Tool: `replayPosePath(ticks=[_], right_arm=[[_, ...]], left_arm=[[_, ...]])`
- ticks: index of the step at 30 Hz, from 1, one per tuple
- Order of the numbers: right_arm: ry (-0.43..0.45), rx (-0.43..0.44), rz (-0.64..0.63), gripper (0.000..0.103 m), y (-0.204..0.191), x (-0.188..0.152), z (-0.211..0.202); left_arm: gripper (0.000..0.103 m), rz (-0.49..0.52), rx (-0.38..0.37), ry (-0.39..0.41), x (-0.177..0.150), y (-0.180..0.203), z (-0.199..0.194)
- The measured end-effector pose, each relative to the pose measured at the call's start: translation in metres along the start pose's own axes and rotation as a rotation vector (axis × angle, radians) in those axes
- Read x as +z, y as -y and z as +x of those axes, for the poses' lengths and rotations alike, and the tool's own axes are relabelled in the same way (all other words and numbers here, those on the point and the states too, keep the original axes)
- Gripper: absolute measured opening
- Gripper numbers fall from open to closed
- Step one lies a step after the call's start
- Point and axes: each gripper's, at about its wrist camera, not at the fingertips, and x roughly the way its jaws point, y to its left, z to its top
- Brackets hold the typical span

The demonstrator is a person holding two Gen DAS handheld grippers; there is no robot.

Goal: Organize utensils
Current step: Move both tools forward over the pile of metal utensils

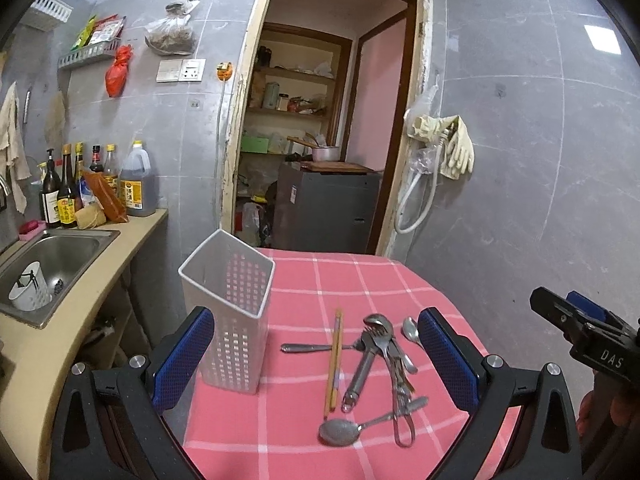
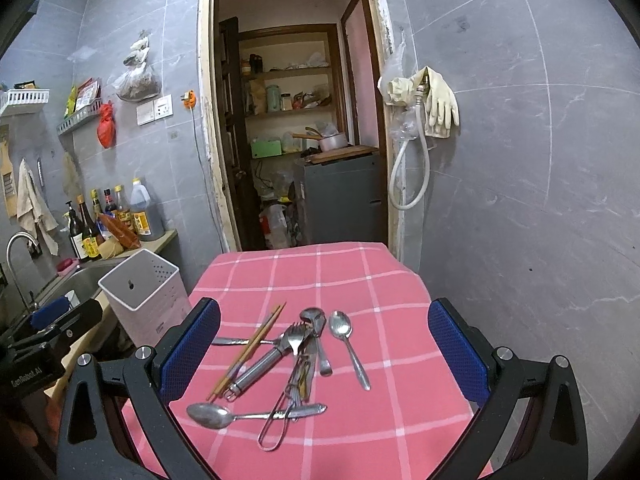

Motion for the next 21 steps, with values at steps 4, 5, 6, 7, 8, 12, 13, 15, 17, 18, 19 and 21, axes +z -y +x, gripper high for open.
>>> replayPosePath(ticks=[4,5,6,7,8,12,13,15,17,18,19,21], right_arm=[[-0.022,0.039,-0.027,0.102,0.008,0.008,0.024],[-0.03,0.051,-0.034,0.102,0.01,0.01,0.031],[-0.042,0.072,-0.043,0.102,0.014,0.011,0.04],[-0.056,0.085,-0.05,0.102,0.015,0.012,0.047],[-0.077,0.104,-0.063,0.102,0.017,0.013,0.058],[-0.135,0.183,-0.128,0.102,0.023,0.011,0.096],[-0.154,0.201,-0.136,0.102,0.025,0.007,0.106],[-0.19,0.243,-0.139,0.102,0.031,0.001,0.126],[-0.222,0.275,-0.137,0.102,0.035,-0.006,0.147],[-0.243,0.291,-0.132,0.102,0.037,-0.01,0.159],[-0.256,0.301,-0.128,0.102,0.038,-0.014,0.166],[-0.302,0.331,-0.113,0.102,0.042,-0.023,0.186]], left_arm=[[0.102,-0.009,0.022,-0.012,0.0,0.005,0.014],[0.102,-0.018,0.027,-0.02,-0.001,0.006,0.018],[0.102,-0.028,0.036,-0.028,-0.002,0.007,0.022],[0.102,-0.042,0.05,-0.036,-0.004,0.009,0.025],[0.102,-0.054,0.065,-0.048,-0.007,0.009,0.029],[0.102,-0.119,0.137,-0.11,-0.022,0.015,0.042],[0.102,-0.133,0.154,-0.131,-0.027,0.016,0.045],[0.102,-0.162,0.194,-0.174,-0.041,0.017,0.054],[0.102,-0.208,0.225,-0.216,-0.055,0.016,0.061],[0.102,-0.227,0.236,-0.232,-0.061,0.016,0.064],[0.102,-0.245,0.244,-0.249,-0.067,0.016,0.067],[0.101,-0.289,0.26,-0.287,-0.078,0.014,0.074]])
